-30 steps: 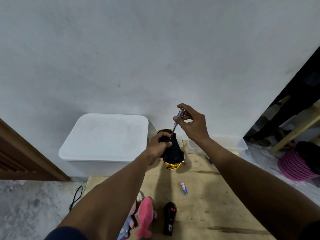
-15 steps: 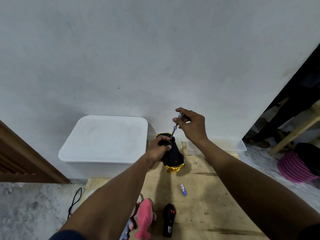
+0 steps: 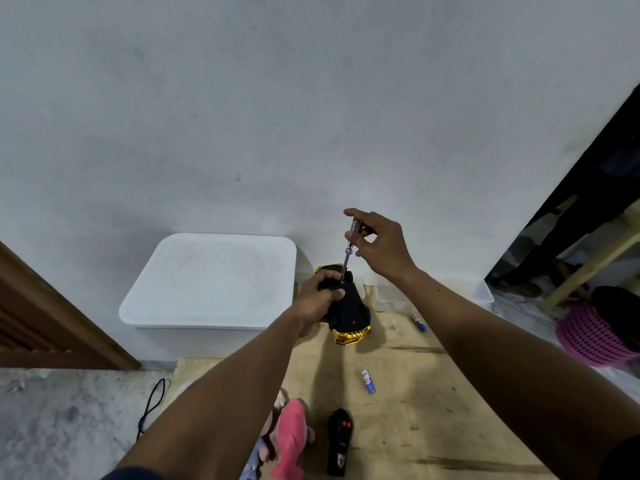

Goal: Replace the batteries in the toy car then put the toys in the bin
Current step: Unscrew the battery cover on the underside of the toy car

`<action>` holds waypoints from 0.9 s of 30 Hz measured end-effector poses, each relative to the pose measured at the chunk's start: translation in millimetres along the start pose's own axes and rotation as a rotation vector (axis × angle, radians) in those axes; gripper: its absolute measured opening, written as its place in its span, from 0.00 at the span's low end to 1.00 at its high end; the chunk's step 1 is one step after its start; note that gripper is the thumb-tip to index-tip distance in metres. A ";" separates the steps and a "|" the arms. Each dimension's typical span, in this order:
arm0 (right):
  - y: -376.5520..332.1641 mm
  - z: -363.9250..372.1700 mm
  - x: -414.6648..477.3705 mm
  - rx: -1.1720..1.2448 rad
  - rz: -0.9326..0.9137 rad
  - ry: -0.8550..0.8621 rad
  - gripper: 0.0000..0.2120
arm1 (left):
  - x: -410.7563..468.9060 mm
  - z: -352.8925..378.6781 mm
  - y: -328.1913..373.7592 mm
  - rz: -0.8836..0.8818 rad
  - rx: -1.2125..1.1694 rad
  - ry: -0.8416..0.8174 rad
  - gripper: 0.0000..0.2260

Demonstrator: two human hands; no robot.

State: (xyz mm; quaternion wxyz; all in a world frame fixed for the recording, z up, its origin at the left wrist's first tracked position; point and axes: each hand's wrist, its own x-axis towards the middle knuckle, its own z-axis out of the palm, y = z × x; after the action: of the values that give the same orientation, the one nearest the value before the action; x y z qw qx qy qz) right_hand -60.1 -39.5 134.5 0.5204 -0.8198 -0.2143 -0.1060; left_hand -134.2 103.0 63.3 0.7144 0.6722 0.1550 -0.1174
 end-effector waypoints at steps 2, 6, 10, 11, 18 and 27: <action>-1.9 -2.1 1.7 -0.005 -0.003 0.015 0.20 | 0.4 -0.7 3.9 0.002 -0.009 -0.003 0.12; -3.6 -1.3 1.4 -0.008 -0.025 0.044 0.20 | -0.1 0.0 7.9 -0.006 -0.012 -0.013 0.12; 0.2 -1.9 0.0 0.024 -0.006 0.084 0.20 | -1.1 -1.3 6.0 -0.021 -0.013 -0.015 0.13; 1.4 -2.0 -0.5 0.030 0.000 0.080 0.19 | -1.2 -1.9 5.1 -0.021 -0.010 -0.015 0.13; 9.7 1.8 -4.5 0.049 0.030 0.050 0.19 | 0.8 -2.8 1.0 -0.029 -0.020 -0.012 0.13; 11.2 1.6 0.2 0.040 0.022 0.051 0.19 | 2.9 -4.3 3.2 -0.015 -0.019 -0.023 0.13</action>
State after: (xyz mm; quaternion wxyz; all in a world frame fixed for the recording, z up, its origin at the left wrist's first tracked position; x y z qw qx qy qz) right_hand -54.8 -42.2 124.8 0.5430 -0.8086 -0.1941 -0.1167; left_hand -130.6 107.6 65.0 0.7216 0.6627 0.1531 -0.1290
